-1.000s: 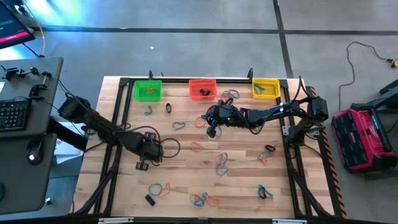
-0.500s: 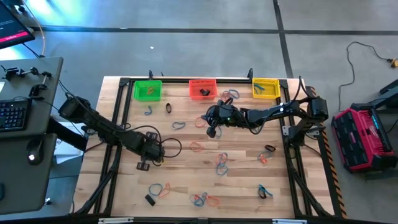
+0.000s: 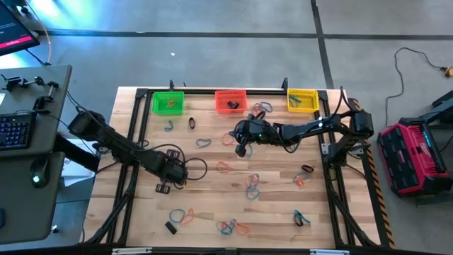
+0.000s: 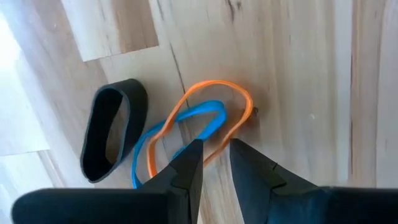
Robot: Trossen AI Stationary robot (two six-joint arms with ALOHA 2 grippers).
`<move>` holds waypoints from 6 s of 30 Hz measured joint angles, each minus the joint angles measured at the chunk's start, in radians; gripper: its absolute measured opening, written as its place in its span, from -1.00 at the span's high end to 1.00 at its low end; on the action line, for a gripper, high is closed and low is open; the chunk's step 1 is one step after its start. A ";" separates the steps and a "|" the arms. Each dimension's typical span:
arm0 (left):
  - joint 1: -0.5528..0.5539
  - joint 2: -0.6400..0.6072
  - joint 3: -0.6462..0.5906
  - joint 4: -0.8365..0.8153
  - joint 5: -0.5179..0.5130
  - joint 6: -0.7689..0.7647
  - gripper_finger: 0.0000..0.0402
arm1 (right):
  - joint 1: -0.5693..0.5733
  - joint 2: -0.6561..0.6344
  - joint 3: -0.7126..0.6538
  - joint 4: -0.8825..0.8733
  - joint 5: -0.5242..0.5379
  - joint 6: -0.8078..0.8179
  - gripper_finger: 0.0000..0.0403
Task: Sort rubber bands into baskets
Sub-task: Put the orange rubber band into the green bin, then put the black rubber band into the orange bin
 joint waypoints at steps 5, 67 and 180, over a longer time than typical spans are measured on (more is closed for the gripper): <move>0.000 0.019 0.000 0.005 0.029 0.008 0.64 | 0.000 0.000 0.000 0.000 0.000 0.000 1.00; 1.256 -0.011 0.399 -0.286 -0.121 0.450 1.00 | 0.000 0.000 0.000 0.001 -0.020 0.000 1.00; -0.591 0.174 0.134 0.426 0.037 -0.392 0.23 | 0.085 0.000 0.000 -0.048 -0.042 0.000 1.00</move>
